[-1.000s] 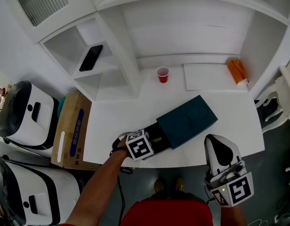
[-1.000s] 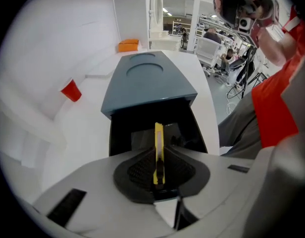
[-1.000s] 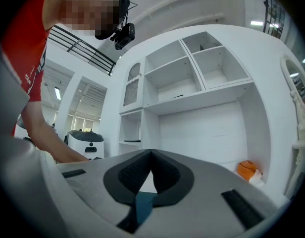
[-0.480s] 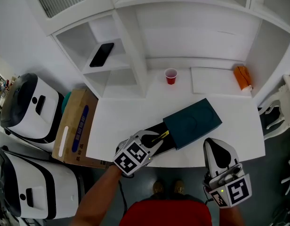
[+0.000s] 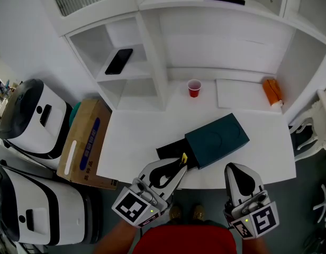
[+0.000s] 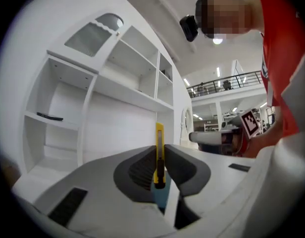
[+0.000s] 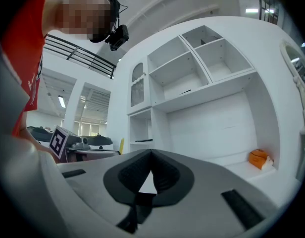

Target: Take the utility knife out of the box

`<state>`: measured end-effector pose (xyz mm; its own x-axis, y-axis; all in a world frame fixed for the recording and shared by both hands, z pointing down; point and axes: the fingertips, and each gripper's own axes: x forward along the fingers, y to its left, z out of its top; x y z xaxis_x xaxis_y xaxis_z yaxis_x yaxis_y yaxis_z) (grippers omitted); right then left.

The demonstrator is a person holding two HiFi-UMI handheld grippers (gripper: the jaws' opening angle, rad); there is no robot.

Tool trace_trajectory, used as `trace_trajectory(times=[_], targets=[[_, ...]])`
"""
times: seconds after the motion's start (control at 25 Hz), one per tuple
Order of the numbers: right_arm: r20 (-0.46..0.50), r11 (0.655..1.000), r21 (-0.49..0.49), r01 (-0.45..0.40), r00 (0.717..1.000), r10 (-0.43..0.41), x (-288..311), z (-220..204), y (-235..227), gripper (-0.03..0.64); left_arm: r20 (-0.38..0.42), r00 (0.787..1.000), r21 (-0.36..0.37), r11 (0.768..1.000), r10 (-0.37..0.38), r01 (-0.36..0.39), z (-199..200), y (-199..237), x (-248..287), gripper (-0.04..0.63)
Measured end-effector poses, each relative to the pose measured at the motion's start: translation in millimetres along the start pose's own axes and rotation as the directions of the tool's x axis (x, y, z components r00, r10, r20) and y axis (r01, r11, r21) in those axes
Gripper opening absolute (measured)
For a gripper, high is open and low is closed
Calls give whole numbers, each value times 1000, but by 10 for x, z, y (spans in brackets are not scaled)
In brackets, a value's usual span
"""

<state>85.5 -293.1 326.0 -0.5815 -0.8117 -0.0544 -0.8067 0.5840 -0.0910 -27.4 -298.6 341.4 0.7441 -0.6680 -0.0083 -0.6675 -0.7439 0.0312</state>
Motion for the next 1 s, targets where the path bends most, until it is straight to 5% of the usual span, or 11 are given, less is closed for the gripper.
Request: trace_trajectory(times=[0.2,1.0], targets=[[4,1000,12,2,1000,-2,-56,12,66,3,38,998,9,999,48,-49,129,-78,-175,77],[38,1000,-17,-10,999,11,-172,165,215,3,20,1000,24,1000,14,-15,187,-286,-259,77]])
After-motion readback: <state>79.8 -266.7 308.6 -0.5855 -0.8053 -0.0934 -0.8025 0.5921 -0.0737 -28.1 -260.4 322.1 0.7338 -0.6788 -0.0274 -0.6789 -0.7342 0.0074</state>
